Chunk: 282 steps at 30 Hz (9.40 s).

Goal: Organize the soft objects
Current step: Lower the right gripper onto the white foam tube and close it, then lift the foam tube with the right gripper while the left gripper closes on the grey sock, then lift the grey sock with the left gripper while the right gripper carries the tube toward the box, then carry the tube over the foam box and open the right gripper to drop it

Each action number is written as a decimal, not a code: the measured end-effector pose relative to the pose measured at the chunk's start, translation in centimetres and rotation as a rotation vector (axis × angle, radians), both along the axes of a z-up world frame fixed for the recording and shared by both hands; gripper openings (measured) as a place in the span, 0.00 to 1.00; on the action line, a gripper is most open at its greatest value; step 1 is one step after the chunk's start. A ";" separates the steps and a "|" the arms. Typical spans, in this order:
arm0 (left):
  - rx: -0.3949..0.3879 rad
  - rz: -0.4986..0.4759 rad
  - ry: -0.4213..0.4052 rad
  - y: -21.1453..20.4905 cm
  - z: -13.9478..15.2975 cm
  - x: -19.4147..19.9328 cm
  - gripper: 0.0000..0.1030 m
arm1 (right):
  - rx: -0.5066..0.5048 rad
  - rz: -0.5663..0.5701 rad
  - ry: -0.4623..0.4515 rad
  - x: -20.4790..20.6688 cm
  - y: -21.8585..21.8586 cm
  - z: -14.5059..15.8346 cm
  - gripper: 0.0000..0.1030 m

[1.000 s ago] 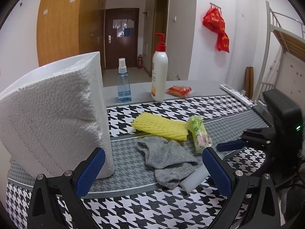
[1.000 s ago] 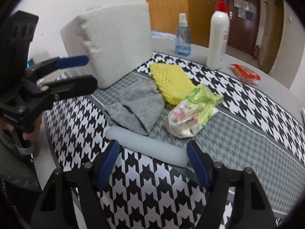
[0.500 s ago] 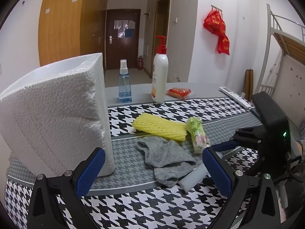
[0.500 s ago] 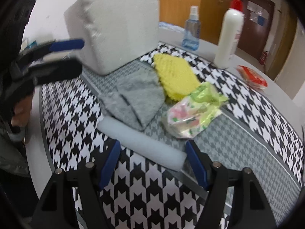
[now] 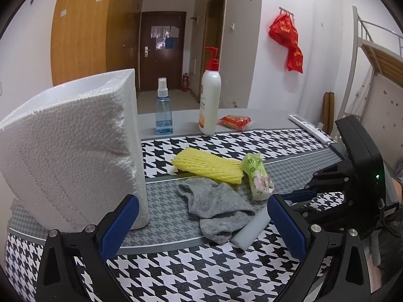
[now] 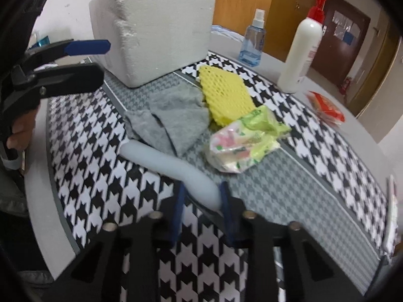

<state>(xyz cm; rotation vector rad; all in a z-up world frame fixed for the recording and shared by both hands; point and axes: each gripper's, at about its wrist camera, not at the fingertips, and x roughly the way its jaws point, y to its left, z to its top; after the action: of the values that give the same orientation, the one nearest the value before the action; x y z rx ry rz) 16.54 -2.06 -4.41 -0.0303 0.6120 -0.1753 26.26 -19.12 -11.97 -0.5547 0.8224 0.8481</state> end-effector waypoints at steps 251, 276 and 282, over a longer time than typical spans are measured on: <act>0.090 0.338 -0.301 13.2 10.0 -6.8 0.20 | 0.523 -0.139 -0.203 -3.8 11.5 16.8 0.15; 0.058 0.390 -0.274 15.5 9.0 -6.3 0.20 | 0.444 -0.101 -0.154 -1.3 16.2 16.3 0.15; 0.063 0.391 -0.267 15.2 8.9 -6.3 0.20 | 0.455 -0.103 -0.151 -0.5 16.3 16.4 0.15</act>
<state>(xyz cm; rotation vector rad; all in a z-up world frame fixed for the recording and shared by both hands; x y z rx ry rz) 10.23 13.15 4.53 -0.0636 0.3354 0.2166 25.73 -2.83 4.43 -0.1703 0.4925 0.8537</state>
